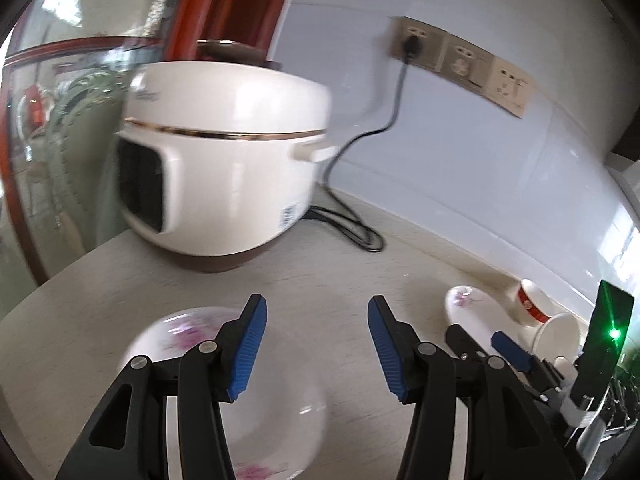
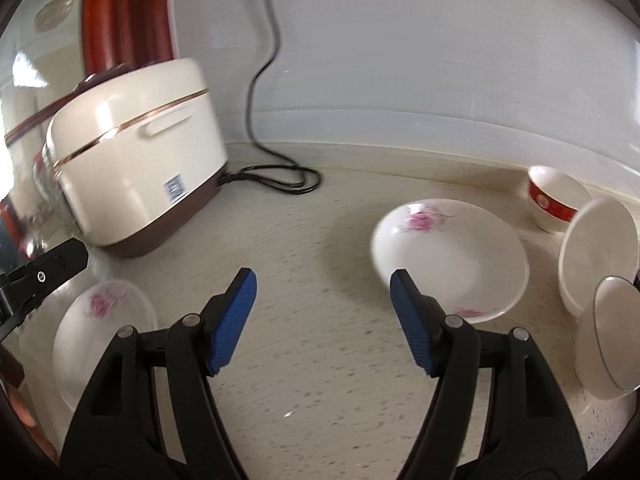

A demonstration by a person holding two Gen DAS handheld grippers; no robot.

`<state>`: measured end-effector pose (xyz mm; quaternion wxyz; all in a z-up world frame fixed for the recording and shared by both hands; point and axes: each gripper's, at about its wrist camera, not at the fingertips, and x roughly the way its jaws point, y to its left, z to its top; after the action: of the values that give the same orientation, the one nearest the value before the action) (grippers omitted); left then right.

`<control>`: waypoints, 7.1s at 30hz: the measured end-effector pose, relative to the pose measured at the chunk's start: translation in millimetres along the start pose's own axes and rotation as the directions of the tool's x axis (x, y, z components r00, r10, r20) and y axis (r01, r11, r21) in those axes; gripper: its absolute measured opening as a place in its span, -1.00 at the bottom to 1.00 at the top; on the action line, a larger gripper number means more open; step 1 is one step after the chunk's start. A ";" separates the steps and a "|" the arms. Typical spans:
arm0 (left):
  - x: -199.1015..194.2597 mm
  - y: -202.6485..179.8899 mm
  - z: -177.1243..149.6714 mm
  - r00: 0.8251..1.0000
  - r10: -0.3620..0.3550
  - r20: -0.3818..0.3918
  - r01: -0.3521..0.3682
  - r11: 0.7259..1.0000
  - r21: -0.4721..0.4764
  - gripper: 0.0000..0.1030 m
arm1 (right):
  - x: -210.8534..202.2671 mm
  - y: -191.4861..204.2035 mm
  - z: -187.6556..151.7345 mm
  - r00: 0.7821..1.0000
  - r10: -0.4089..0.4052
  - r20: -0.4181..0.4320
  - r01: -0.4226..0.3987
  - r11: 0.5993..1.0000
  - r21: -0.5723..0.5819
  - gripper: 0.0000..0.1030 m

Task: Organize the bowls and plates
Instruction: 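Move both grippers to the third pink-flower plate by the wall, then close both grippers on the rim of the third pink-flower plate, then lift the plate with both grippers and carry it over the plate stack, then lower the held plate onto the plate stack with both grippers, then open both grippers and pull them back from the stacked plates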

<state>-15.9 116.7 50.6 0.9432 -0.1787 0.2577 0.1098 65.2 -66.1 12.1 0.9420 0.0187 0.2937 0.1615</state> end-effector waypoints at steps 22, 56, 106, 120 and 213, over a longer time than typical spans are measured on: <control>106.9 -88.4 0.5 0.907 -0.272 -0.322 0.291 0.957 0.013 0.10 | 13.3 -95.0 -5.2 0.969 -0.212 -0.125 0.245 0.884 0.397 0.44; 190.7 -116.3 -23.6 0.819 -0.379 -0.430 0.404 0.914 -0.037 -0.31 | 58.2 -120.7 -3.6 0.964 -0.180 -0.194 0.246 0.880 0.407 0.30; 61.0 -42.7 -16.6 0.990 0.022 -0.141 -0.014 0.998 0.055 -0.67 | 39.3 -31.1 6.0 0.973 0.213 -0.086 -0.195 0.965 0.177 -0.53; 22.4 -8.6 -20.2 0.991 0.103 -0.083 -0.101 0.994 0.029 -0.67 | 24.2 14.8 -0.6 0.948 0.307 -0.085 -0.302 0.951 0.067 -0.53; -16.2 68.0 -64.9 0.904 0.406 -0.130 -0.400 0.914 0.074 -0.37 | 5.5 130.1 -59.1 0.916 0.308 -0.257 -0.383 0.862 -0.332 0.22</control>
<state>-78.9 151.3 -12.1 0.8831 -0.1076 0.3581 0.2834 -1.7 55.3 -22.8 0.8499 -0.1253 0.3400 0.3826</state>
